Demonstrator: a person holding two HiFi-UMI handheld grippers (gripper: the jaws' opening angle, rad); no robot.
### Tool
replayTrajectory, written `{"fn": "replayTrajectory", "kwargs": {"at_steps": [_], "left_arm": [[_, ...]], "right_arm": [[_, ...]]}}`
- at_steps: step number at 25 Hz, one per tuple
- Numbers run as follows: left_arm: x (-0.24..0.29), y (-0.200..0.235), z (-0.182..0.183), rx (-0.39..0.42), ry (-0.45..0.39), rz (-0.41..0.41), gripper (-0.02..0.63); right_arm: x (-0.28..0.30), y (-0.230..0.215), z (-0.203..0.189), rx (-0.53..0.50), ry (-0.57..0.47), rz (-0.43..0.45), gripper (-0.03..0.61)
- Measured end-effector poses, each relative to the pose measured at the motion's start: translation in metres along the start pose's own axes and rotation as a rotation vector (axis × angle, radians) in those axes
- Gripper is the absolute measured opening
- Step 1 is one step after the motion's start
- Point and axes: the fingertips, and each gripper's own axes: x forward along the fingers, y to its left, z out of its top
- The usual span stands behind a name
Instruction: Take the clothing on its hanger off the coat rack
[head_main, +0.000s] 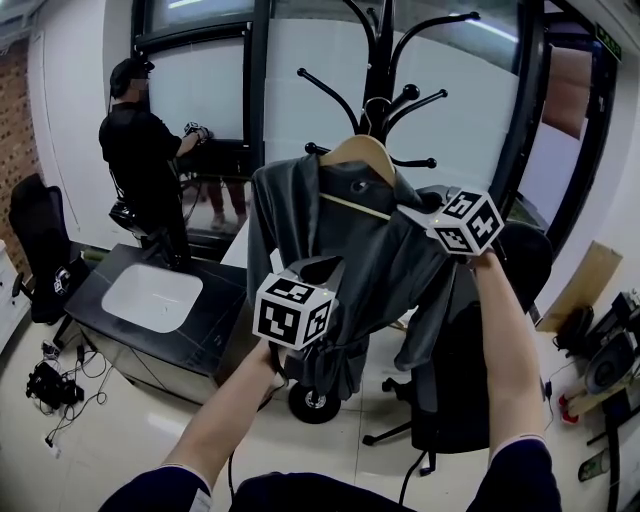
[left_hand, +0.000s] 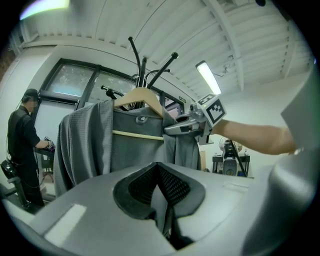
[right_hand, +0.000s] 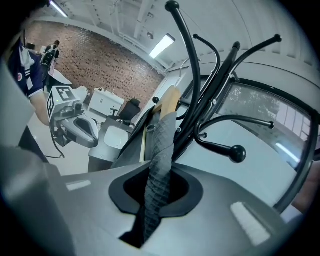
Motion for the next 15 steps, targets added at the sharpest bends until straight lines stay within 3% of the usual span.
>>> {"fn": "replayTrajectory", "kwargs": {"at_steps": [15], "left_arm": [[-0.04, 0.017, 0.0, -0.007, -0.015, 0.024, 0.012]], "right_arm": [[0.0, 0.027, 0.022, 0.003, -0.02, 0.003, 0.023]]}}
